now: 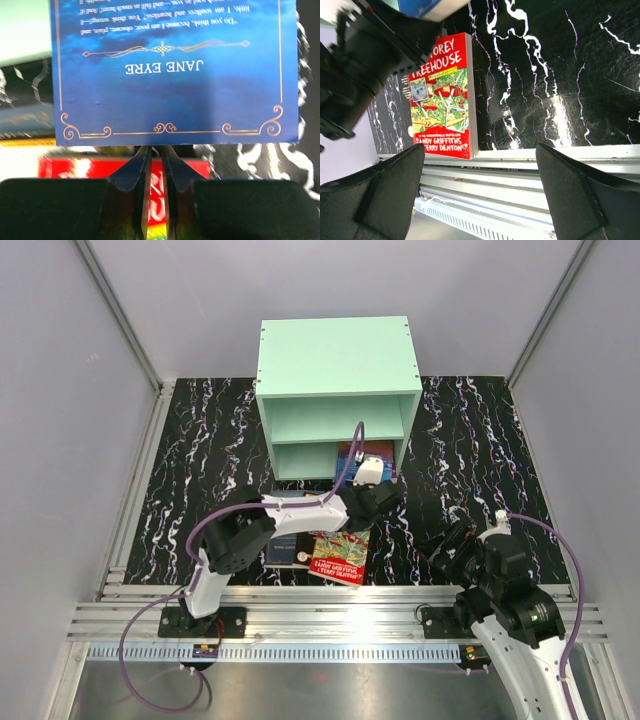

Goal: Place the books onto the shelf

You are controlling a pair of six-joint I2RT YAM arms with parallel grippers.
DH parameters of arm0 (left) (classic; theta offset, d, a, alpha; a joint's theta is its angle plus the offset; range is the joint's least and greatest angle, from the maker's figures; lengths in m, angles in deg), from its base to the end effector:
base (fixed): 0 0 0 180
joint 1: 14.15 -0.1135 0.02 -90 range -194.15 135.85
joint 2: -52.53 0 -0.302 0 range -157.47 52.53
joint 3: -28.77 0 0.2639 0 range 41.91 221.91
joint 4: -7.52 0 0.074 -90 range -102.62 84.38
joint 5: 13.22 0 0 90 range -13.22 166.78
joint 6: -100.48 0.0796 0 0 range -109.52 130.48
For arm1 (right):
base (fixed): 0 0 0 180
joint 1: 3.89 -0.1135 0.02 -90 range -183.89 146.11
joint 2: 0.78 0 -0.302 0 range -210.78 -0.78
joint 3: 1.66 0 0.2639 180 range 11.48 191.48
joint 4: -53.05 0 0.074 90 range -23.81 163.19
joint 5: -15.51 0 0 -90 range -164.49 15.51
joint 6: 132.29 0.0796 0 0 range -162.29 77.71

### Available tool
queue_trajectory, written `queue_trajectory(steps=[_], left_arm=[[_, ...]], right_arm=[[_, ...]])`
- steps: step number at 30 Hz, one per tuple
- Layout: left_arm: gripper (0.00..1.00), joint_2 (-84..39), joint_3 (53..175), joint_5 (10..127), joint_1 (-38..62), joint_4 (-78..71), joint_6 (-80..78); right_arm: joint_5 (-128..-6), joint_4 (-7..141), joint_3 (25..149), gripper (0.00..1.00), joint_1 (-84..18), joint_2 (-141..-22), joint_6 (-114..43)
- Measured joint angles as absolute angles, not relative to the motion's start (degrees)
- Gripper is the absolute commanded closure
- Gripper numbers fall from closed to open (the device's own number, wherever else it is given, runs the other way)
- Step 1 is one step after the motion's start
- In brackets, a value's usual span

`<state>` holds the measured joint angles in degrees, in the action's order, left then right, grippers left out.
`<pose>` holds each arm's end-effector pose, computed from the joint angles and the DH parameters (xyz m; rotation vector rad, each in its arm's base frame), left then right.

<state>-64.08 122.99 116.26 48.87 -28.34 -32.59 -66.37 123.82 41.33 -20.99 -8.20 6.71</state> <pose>0.2586 -0.3964 0.1678 0.1654 2.2809 -0.0262 0.0541 0.0284 0.2179 0.5491 2.2283 0.7848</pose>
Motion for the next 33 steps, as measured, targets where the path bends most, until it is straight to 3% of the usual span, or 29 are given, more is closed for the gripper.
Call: queue_trajectory(steps=[24, 27, 31, 32, 33], left_arm=[[0.84, -73.98, 139.89, 114.01, 43.95, -30.07, -26.93], [0.73, -74.25, 140.98, 113.62, 43.21, -30.09, -26.38], [0.49, -73.44, 139.58, 113.14, 43.06, -29.37, -26.76], [0.37, -72.69, 138.36, 113.0, 43.14, -29.33, -26.84], [0.31, -71.32, 136.28, 112.9, 43.36, -29.2, -26.93]], right_arm=[[-66.52, 123.66, 40.69, 0.0, -20.99, -9.47, 5.0], [-66.52, 123.69, 40.69, 0.0, -20.99, -9.47, 5.0], [-66.57, 123.69, 40.69, 0.0, -20.99, -9.47, 5.0], [-66.59, 123.69, 40.69, 0.0, -20.99, -9.47, 5.0], [-66.59, 123.69, 40.69, 0.0, -20.99, -9.47, 5.0]])
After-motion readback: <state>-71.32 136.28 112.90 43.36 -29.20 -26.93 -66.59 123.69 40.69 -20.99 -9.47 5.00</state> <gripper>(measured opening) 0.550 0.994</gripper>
